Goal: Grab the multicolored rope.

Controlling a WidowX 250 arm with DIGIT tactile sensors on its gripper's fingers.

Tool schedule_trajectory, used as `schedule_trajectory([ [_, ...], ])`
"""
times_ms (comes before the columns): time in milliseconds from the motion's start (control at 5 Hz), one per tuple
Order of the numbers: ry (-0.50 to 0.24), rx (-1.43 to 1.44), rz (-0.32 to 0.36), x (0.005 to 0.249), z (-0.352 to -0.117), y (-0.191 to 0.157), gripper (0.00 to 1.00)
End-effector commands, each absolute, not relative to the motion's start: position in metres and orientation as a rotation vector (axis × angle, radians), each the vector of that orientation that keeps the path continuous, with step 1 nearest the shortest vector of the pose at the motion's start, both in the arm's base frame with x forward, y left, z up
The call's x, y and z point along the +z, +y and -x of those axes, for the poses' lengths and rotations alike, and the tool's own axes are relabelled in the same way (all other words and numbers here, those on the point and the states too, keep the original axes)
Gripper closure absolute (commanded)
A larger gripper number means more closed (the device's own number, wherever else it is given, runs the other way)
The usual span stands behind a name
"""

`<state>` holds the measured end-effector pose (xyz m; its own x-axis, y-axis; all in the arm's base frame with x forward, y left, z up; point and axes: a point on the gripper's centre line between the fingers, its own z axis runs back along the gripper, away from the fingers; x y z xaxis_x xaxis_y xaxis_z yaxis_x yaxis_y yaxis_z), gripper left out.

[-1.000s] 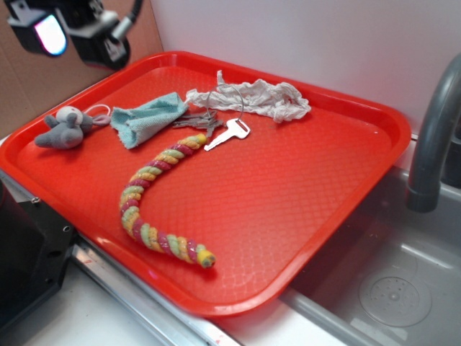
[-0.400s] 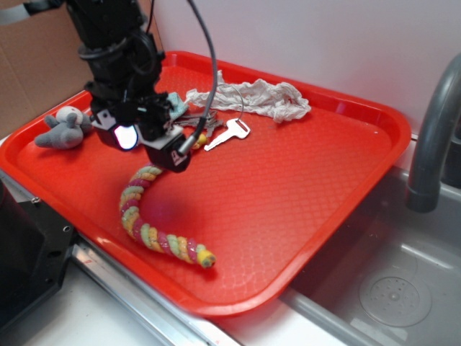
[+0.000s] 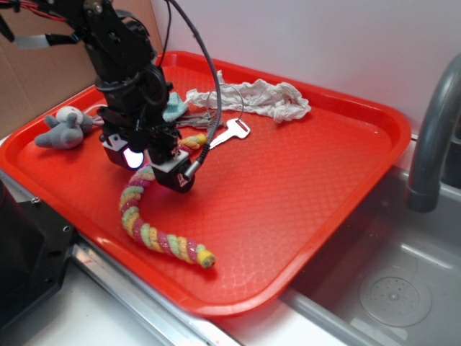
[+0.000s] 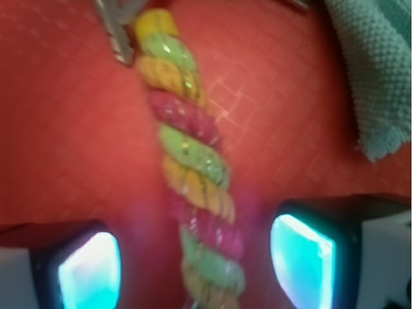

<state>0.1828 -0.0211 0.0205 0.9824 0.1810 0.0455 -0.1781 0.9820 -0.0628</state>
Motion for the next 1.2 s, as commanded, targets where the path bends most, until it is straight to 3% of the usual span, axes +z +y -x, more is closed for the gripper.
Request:
schedule_trajectory([
  [0, -0.065, 0.170, 0.018, 0.019, -0.191, -0.029, 0.92],
  [200, -0.060, 0.179, 0.011, 0.017, -0.190, -0.030, 1.00],
  [600, -0.026, 0.171, 0.014, 0.020, -0.194, -0.034, 1.00],
  [800, 0.052, 0.128, -0.034, 0.043, -0.202, -0.036, 1.00],
  [1000, 0.035, 0.083, -0.053, 0.078, -0.205, -0.044, 1.00],
])
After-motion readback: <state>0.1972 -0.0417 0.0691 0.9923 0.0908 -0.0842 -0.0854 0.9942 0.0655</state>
